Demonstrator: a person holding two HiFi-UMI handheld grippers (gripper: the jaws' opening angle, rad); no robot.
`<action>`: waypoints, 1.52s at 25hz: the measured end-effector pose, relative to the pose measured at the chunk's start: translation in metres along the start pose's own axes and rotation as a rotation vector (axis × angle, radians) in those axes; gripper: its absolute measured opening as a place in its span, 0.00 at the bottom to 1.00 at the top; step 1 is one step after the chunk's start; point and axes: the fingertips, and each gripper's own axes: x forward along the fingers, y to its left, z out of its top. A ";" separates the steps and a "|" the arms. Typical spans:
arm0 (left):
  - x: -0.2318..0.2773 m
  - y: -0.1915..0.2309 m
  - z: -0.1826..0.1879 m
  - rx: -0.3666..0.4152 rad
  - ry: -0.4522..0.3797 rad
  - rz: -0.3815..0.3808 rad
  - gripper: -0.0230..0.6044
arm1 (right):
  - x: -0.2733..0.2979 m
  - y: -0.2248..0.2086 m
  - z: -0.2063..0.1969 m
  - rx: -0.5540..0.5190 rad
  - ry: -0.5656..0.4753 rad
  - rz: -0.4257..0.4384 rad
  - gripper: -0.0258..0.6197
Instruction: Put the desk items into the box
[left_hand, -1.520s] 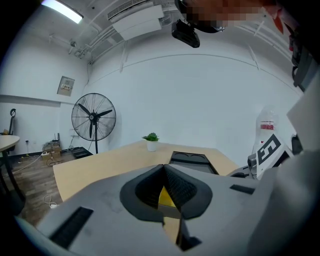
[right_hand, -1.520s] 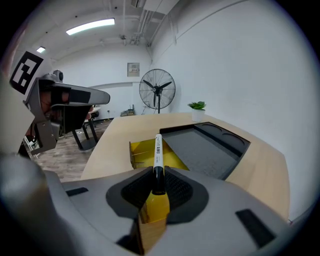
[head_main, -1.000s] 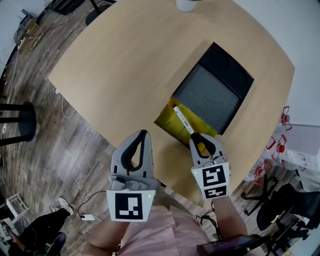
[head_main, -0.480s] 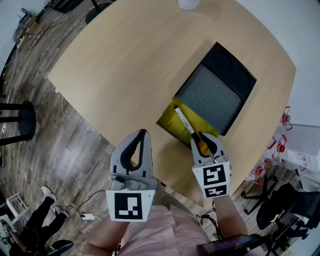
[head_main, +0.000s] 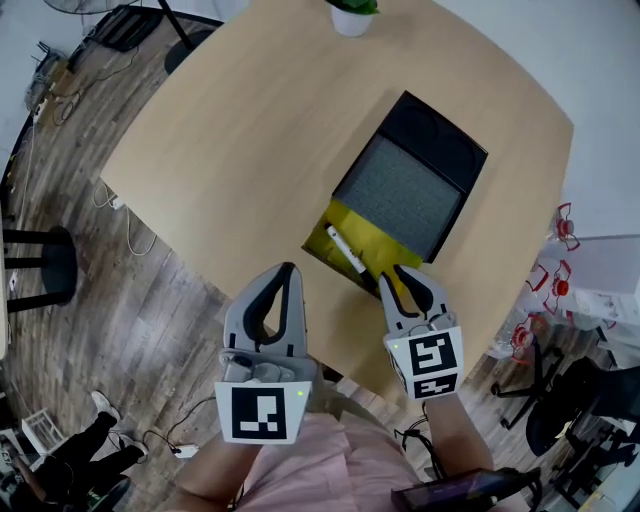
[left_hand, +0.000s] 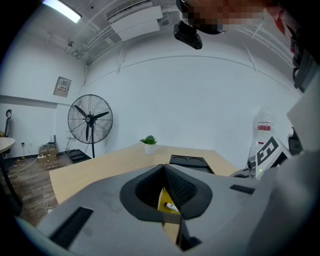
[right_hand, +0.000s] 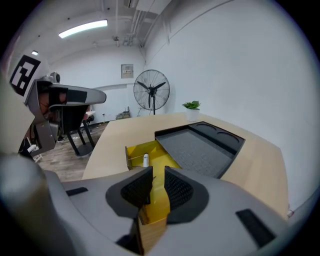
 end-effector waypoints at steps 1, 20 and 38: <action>-0.003 -0.005 0.004 0.004 -0.009 -0.008 0.05 | -0.007 -0.002 0.003 0.015 -0.019 -0.009 0.15; -0.093 -0.145 0.131 0.214 -0.270 -0.214 0.05 | -0.248 -0.041 0.079 0.075 -0.538 -0.346 0.04; -0.148 -0.229 0.156 0.260 -0.384 -0.324 0.05 | -0.369 -0.042 0.058 0.025 -0.673 -0.524 0.04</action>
